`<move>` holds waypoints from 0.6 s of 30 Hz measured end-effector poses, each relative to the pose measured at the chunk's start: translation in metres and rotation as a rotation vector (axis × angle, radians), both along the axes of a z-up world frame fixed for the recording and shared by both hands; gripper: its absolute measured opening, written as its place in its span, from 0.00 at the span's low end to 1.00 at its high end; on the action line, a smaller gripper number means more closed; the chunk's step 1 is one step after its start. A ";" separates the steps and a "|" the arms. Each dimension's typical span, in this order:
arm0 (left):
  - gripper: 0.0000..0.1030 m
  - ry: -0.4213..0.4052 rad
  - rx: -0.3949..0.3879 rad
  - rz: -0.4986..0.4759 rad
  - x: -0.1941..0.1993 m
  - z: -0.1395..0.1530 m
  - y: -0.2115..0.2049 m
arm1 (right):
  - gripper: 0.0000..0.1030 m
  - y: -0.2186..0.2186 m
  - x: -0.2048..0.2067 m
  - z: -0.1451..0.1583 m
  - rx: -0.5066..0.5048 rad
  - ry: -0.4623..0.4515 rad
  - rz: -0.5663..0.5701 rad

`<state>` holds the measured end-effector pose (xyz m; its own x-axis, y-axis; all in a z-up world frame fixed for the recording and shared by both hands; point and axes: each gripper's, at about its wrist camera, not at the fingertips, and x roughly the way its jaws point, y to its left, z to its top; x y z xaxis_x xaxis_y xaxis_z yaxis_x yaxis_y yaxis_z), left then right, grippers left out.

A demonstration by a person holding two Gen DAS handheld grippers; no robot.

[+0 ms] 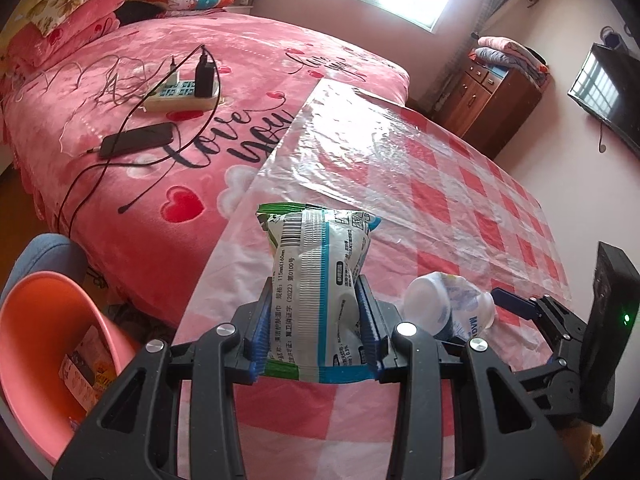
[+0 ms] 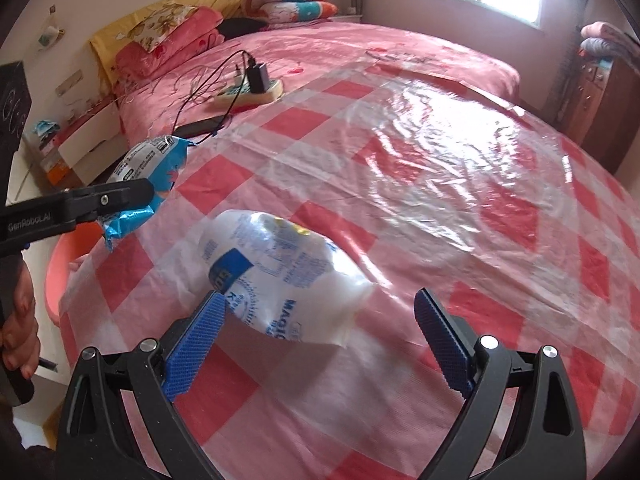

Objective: Collect trash
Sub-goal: 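Grasp the white plastic bottle with the right tool while the left tool holds the packet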

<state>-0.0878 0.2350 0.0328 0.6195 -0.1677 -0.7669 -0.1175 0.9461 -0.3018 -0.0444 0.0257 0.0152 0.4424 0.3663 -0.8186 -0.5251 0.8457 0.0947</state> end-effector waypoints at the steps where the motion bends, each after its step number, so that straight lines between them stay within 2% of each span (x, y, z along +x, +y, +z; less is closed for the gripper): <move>1: 0.39 0.000 -0.002 0.002 -0.001 0.000 0.002 | 0.91 0.002 0.002 -0.001 0.002 0.006 0.009; 8: 0.39 0.004 -0.023 0.017 -0.008 -0.007 0.017 | 0.91 0.009 0.012 -0.003 0.026 0.023 0.041; 14: 0.39 0.010 -0.039 0.026 -0.012 -0.014 0.025 | 0.91 0.014 0.010 -0.004 0.002 -0.008 0.052; 15: 0.39 0.011 -0.042 0.027 -0.013 -0.015 0.026 | 0.89 0.014 0.009 -0.004 -0.001 -0.011 0.051; 16: 0.39 0.012 -0.046 0.029 -0.014 -0.016 0.027 | 0.82 0.015 0.008 -0.003 -0.008 -0.021 0.049; 18: 0.39 0.010 -0.050 0.029 -0.015 -0.017 0.029 | 0.81 0.015 0.007 -0.003 -0.015 -0.025 0.049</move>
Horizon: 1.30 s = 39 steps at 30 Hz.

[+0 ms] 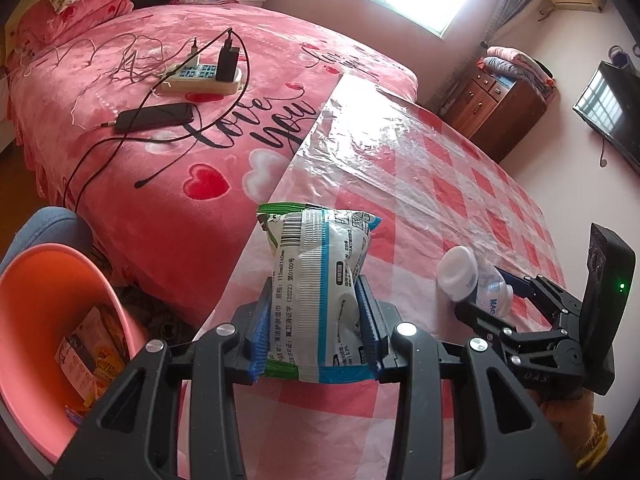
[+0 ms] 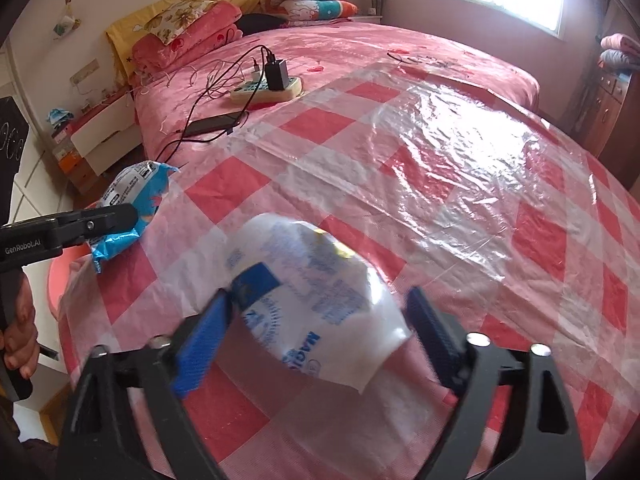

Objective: Collect trash
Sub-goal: 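Grasp the white plastic bottle with the right tool while the left tool holds the packet, then carry the packet and bottle over to the orange bucket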

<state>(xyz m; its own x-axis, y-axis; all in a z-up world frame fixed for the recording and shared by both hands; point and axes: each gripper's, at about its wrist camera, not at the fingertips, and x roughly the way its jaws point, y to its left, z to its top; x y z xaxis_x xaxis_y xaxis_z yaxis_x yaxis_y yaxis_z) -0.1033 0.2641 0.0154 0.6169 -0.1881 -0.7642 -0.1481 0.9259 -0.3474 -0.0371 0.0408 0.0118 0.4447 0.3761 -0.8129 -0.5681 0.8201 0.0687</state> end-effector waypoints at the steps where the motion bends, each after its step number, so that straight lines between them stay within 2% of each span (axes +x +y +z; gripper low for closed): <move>1: 0.39 -0.002 -0.003 0.000 -0.001 0.000 0.001 | 0.80 0.000 -0.001 0.000 -0.003 -0.001 0.002; 10: 0.39 -0.013 -0.019 -0.002 -0.008 -0.002 0.008 | 0.72 -0.003 -0.007 0.001 0.005 -0.002 -0.025; 20: 0.39 -0.023 -0.036 -0.001 -0.017 -0.003 0.016 | 0.69 -0.005 -0.018 0.003 0.013 0.008 -0.047; 21: 0.39 -0.025 -0.038 0.000 -0.018 -0.003 0.017 | 0.66 -0.005 -0.019 0.004 0.019 0.010 -0.051; 22: 0.39 -0.026 -0.040 0.000 -0.019 -0.004 0.018 | 0.54 -0.005 -0.019 0.005 0.024 0.011 -0.056; 24: 0.39 -0.029 -0.045 0.001 -0.021 -0.004 0.020 | 0.42 -0.006 -0.018 0.006 0.032 0.029 -0.065; 25: 0.39 -0.029 -0.048 0.001 -0.021 -0.004 0.021 | 0.41 -0.003 -0.019 0.006 0.013 0.022 -0.062; 29: 0.39 -0.034 -0.057 -0.001 -0.024 -0.005 0.023 | 0.41 0.003 -0.020 0.006 -0.012 0.014 -0.042; 31: 0.39 -0.036 -0.062 -0.004 -0.025 -0.005 0.023 | 0.46 0.006 -0.020 0.005 -0.012 0.013 -0.026; 33: 0.39 -0.038 -0.068 -0.007 -0.026 -0.005 0.024 | 0.47 0.008 -0.020 0.005 -0.009 0.008 -0.024; 37: 0.39 -0.042 -0.078 -0.012 -0.027 -0.006 0.025 | 0.47 -0.002 -0.011 0.005 0.122 0.088 -0.068; 39: 0.39 -0.045 -0.081 -0.013 -0.027 -0.006 0.025 | 0.54 -0.008 -0.003 0.005 0.198 0.139 -0.093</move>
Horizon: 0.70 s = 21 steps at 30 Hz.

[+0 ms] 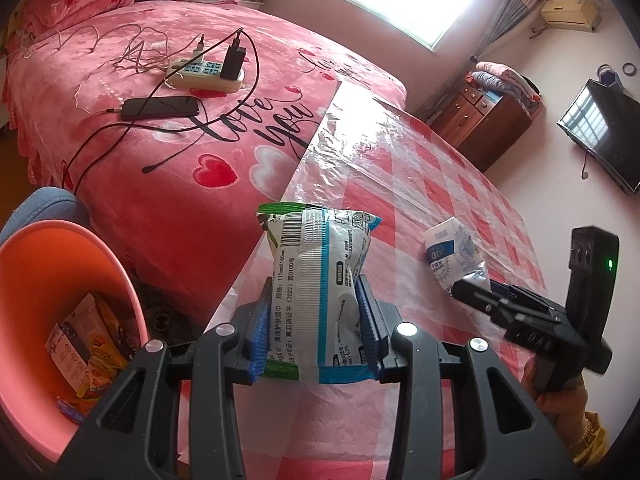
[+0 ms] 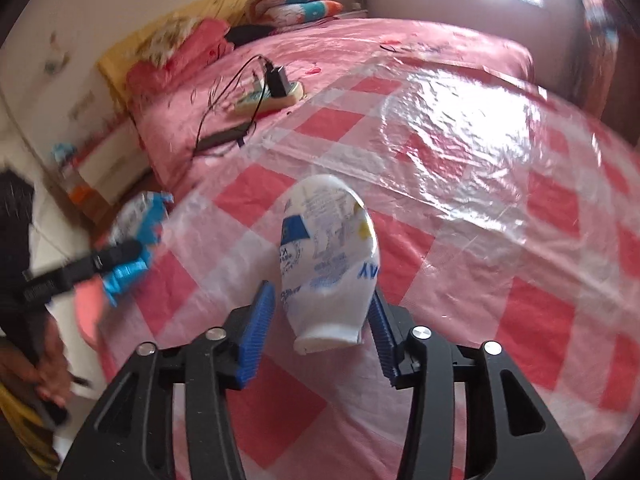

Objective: Collect trash
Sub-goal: 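Carry the packet and bottle over to the orange bucket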

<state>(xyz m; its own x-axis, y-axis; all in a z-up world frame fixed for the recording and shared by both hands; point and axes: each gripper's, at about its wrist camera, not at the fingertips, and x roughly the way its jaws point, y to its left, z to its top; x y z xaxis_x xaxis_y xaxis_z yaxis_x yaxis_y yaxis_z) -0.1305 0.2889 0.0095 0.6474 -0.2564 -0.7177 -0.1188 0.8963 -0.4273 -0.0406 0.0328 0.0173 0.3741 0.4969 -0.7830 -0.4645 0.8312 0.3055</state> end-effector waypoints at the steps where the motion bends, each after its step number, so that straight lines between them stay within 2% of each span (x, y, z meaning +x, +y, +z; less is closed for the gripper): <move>1: 0.39 -0.001 0.000 -0.001 0.000 0.000 0.000 | 0.56 -0.004 0.004 0.000 0.044 0.027 -0.020; 4: 0.39 -0.004 -0.007 -0.002 -0.001 -0.001 0.001 | 0.55 -0.010 0.013 -0.001 0.121 0.066 -0.056; 5: 0.39 -0.005 -0.008 -0.003 -0.001 -0.001 0.002 | 0.51 -0.011 0.015 -0.002 0.126 0.072 -0.066; 6: 0.39 -0.006 -0.009 -0.004 -0.002 -0.001 0.002 | 0.38 -0.012 0.018 -0.003 0.120 0.080 -0.078; 7: 0.39 -0.006 -0.009 -0.005 -0.002 -0.001 0.001 | 0.32 -0.012 0.019 -0.004 0.126 0.083 -0.081; 11: 0.39 -0.010 -0.016 -0.006 -0.004 -0.001 0.001 | 0.32 -0.013 0.017 -0.002 0.126 0.081 -0.086; 14: 0.39 -0.013 -0.023 -0.007 -0.005 0.000 0.001 | 0.27 -0.011 0.014 0.000 0.143 0.088 -0.089; 21: 0.39 -0.018 -0.042 -0.001 -0.007 0.000 0.006 | 0.24 -0.002 0.005 0.010 0.135 0.049 -0.091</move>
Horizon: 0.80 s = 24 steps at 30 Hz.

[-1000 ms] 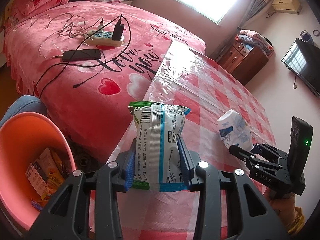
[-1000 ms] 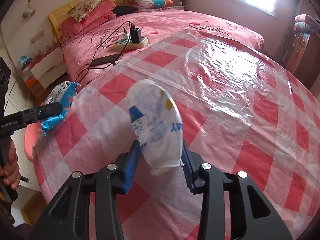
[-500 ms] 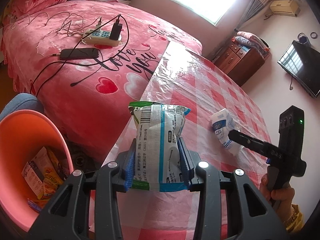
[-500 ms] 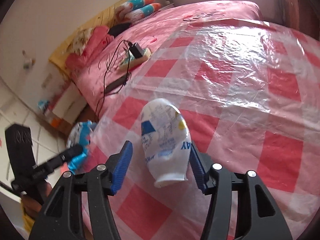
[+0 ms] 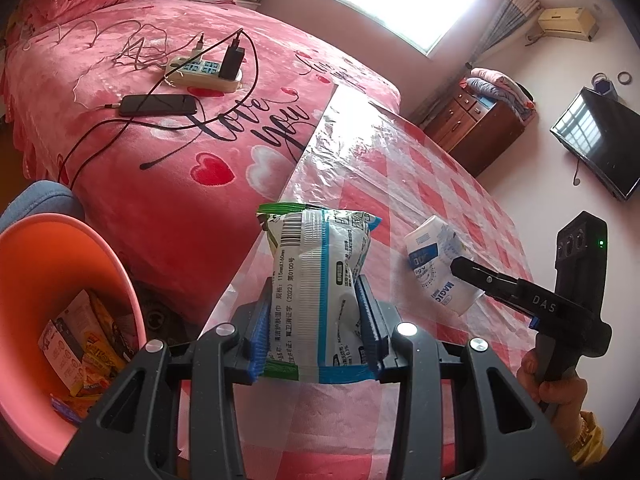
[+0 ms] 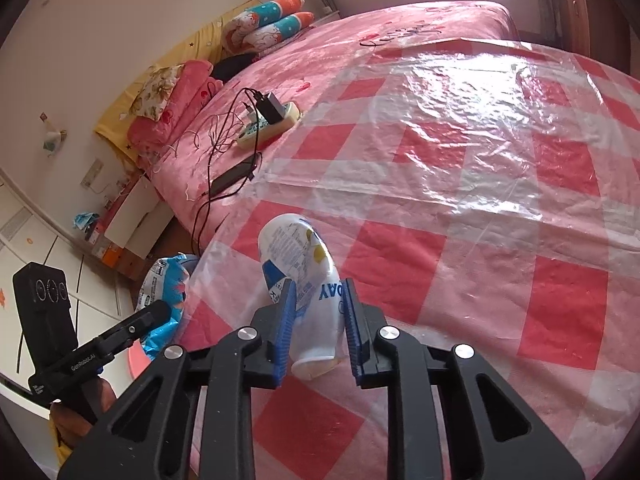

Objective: Collect trash
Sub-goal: 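Carry the packet and bottle over to the orange bucket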

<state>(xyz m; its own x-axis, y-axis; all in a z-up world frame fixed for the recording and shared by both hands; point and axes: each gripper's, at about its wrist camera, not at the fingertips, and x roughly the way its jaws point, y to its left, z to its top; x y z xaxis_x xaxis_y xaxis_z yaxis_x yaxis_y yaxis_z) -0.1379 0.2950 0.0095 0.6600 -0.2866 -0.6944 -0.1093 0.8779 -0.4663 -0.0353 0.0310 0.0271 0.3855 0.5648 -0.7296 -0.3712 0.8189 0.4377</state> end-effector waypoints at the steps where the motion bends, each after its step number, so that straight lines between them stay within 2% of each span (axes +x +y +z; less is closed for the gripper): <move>1: 0.39 -0.002 -0.003 0.003 -0.001 0.000 0.001 | 0.24 0.003 -0.001 0.003 0.001 -0.008 0.002; 6: 0.39 -0.019 -0.010 0.016 -0.006 0.005 0.007 | 0.23 0.014 -0.002 0.015 0.025 -0.016 0.018; 11: 0.39 -0.044 0.001 0.053 -0.017 0.015 0.023 | 0.23 0.046 -0.004 0.030 0.074 -0.012 0.085; 18: 0.39 -0.046 0.055 0.183 -0.050 0.024 0.069 | 0.23 0.117 -0.013 0.038 0.134 0.018 0.233; 24: 0.39 0.013 0.084 0.317 -0.077 0.004 0.110 | 0.24 0.187 -0.037 0.028 0.136 0.046 0.378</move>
